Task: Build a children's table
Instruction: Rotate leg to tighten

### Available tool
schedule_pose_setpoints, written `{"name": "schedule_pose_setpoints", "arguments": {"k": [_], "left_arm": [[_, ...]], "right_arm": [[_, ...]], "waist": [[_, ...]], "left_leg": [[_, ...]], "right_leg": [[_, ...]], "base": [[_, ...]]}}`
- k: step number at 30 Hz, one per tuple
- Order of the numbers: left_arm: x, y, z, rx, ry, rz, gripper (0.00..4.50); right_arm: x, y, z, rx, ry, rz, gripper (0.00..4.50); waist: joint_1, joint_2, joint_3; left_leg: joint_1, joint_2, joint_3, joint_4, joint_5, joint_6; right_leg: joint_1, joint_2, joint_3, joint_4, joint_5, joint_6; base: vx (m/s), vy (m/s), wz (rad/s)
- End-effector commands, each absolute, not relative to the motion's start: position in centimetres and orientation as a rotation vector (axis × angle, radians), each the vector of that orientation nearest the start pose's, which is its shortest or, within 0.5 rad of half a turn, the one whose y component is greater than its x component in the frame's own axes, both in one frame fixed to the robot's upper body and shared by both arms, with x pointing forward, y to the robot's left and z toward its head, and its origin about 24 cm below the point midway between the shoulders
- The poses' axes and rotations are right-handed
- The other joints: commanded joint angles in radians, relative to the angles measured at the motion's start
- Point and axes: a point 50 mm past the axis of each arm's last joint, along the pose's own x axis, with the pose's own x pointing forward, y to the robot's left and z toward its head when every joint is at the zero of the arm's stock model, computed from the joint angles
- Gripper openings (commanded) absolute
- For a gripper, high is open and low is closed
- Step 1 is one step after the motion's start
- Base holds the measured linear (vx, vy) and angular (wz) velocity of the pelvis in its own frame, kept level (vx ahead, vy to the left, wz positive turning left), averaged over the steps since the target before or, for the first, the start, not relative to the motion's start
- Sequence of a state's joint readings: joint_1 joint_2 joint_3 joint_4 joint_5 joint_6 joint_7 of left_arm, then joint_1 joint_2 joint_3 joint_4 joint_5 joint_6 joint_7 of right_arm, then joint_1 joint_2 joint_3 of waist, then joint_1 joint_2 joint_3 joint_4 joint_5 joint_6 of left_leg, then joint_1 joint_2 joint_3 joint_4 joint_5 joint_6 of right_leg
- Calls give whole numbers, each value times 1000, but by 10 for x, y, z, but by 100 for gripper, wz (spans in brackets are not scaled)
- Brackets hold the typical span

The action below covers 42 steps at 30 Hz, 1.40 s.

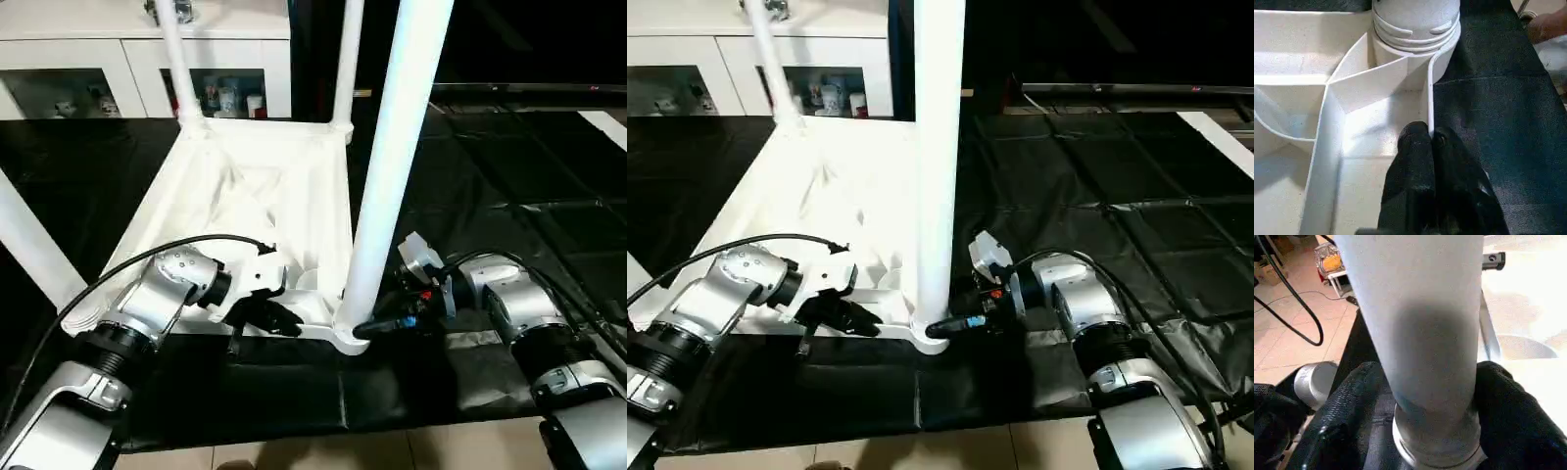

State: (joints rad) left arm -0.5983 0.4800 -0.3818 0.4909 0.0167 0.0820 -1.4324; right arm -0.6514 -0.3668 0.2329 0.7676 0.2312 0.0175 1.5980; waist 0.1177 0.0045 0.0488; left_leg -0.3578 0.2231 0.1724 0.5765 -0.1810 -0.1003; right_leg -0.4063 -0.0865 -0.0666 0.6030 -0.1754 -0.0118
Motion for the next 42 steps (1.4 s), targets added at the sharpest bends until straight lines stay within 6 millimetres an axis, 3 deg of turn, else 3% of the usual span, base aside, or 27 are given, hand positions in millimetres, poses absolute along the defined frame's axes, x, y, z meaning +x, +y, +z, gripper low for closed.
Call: {"name": "schedule_pose_setpoints", "arguments": {"k": [1,11,17,21,22,24,25,27,32,34,37,39,40,42], "left_arm": [[297,137,59,563,557,-1657,0],[298,136,59,521,552,-1630,0],[305,130,58,431,542,-1532,0],[316,120,56,356,542,-1403,0],[319,116,55,346,544,-1360,0],[325,109,54,317,541,-1286,0],[328,106,54,300,537,-1259,0],[332,99,55,269,528,-1209,0],[343,79,57,214,494,-1051,0],[345,72,59,203,489,-1024,0],[344,69,59,207,490,-1015,0],[343,70,57,220,492,-1019,0],[343,72,57,223,492,-1017,0],[343,75,56,230,490,-1018,0]], "right_arm": [[311,-142,66,-81,343,1686,268],[307,-139,63,-43,355,1700,205],[306,-134,56,30,359,1607,203],[315,-116,46,14,359,1383,202],[319,-111,43,15,356,1318,200],[325,-102,40,17,365,1208,200],[328,-100,39,17,372,1167,199],[333,-94,37,20,383,1088,198],[347,-72,39,41,385,856,196],[351,-63,42,81,379,804,196],[351,-57,44,79,353,804,196],[351,-55,45,107,342,812,251],[350,-55,45,111,340,816,265],[349,-56,45,113,336,828,268]], "waist": [[-3,-3,-70],[-3,-1,-70],[-2,-2,-64],[-13,2,-50],[-19,-3,-51],[-26,-3,-48],[-39,-4,-48],[-46,-4,-48],[-70,3,-52],[-77,2,-54],[-74,0,-57],[-73,-1,-59],[-71,0,-61],[-71,2,-61]], "left_leg": [[5,8,11,-58,-154,66],[6,7,12,-57,-166,61],[6,6,11,-61,-210,43],[18,0,6,-68,-318,4],[15,-3,1,-70,-324,-3],[13,-5,-2,-71,-329,-11],[9,-12,-7,-68,-327,-21],[8,-15,-12,-68,-337,-14],[5,-16,-23,-73,-367,1],[-1,-13,-23,-77,-359,10],[1,-12,-17,-76,-339,25],[-1,-12,-14,-75,-319,31],[-1,-10,-11,-73,-285,39],[1,-10,-8,-71,-275,47]], "right_leg": [[56,-44,33,-48,-106,-272],[56,-42,33,-49,-113,-272],[53,-44,34,-58,-202,-246],[43,-49,31,-86,-463,-169],[46,-51,29,-91,-515,-141],[44,-51,24,-98,-568,-111],[46,-53,17,-107,-636,-75],[43,-53,13,-115,-658,-59],[43,-50,7,-115,-587,-87],[47,-47,8,-108,-511,-117],[47,-46,17,-99,-421,-152],[49,-47,22,-95,-379,-168],[52,-47,25,-88,-321,-190],[51,-47,25,-87,-308,-202]], "base": [[0,0,0],[0,0,0],[0,0,0],[0,0,0],[-57,-9,-5],[-58,-5,-8],[-53,18,-13],[-26,9,-6],[0,0,0],[0,0,0],[0,0,0],[0,0,0],[0,0,0],[0,0,0]]}}
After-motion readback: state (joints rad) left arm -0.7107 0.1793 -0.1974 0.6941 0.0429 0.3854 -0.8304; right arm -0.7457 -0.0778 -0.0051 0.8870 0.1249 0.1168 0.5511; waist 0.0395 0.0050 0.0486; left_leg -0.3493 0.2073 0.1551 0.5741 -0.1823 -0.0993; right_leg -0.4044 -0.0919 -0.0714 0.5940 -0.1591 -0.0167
